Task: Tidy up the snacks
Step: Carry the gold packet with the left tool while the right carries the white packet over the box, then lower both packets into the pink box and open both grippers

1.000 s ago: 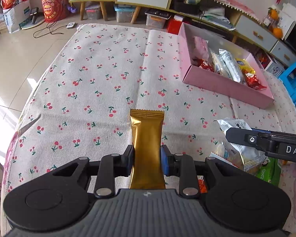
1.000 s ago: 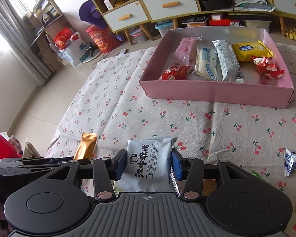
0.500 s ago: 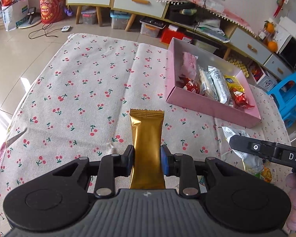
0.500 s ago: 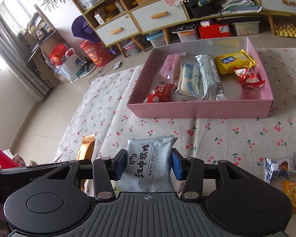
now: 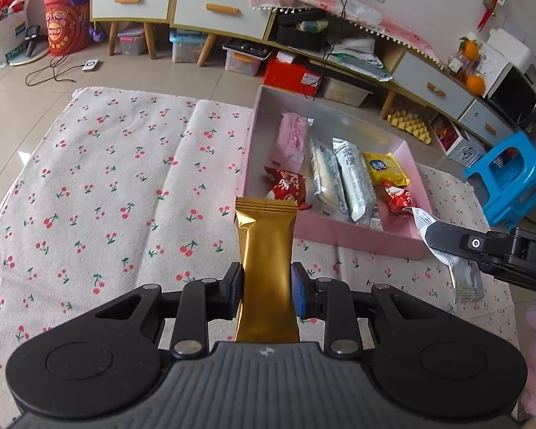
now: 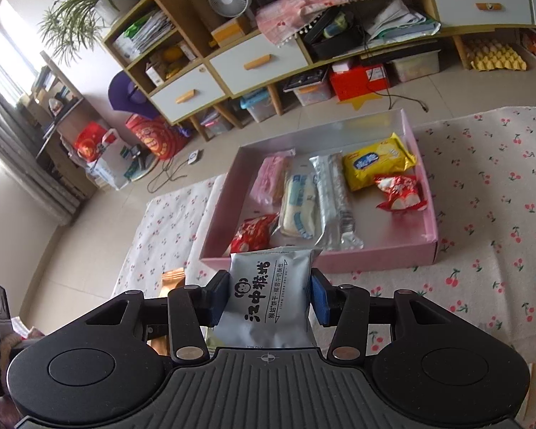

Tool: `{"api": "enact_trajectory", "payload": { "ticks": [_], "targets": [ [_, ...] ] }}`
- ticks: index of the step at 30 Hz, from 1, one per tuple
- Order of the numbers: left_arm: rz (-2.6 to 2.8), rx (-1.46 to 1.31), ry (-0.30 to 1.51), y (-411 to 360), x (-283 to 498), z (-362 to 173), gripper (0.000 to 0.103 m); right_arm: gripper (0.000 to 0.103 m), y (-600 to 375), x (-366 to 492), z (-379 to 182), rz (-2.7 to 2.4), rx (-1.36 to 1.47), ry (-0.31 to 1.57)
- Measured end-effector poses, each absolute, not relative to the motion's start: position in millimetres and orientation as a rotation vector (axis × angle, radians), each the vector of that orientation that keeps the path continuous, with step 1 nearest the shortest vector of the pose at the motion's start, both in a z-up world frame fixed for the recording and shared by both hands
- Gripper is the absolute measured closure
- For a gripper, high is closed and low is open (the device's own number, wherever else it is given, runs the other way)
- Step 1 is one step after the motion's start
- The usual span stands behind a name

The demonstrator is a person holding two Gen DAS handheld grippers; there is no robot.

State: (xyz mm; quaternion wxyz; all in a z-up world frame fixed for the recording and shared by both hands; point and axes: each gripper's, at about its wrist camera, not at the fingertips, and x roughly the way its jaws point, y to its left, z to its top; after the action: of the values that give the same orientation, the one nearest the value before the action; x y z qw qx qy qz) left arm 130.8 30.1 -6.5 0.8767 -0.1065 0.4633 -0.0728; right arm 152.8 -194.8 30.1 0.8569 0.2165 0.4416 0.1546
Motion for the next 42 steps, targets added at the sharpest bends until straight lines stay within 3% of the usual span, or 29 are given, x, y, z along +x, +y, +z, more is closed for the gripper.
{"api": "enact_trajectory", "payload": {
  "ticks": [17,34,37,39,42],
  "targets": [
    [-0.187,-0.215,0.754,-7.8,184.5,-18.8,0.077,0.057,-232.1,213.1,-17.6,0.17,0.558,0.889],
    [-0.158,-0.199,0.765,-7.7,186.5,-29.1,0.076,0.055,-223.2,219.9,-38.1,0.146,0.49,0.902],
    [-0.154,-0.196,0.768,-8.9,187.9,-28.6,0.068,0.052,-220.5,220.2,-36.5,0.155,0.484,0.909],
    [-0.159,-0.182,0.777,-11.5,188.3,-28.8,0.063,0.042,-219.3,219.5,-34.7,0.161,0.487,0.908],
    [-0.157,-0.161,0.782,-13.7,186.2,-28.5,0.051,0.036,-216.8,218.4,-30.9,0.163,0.474,0.905]
  ]
}}
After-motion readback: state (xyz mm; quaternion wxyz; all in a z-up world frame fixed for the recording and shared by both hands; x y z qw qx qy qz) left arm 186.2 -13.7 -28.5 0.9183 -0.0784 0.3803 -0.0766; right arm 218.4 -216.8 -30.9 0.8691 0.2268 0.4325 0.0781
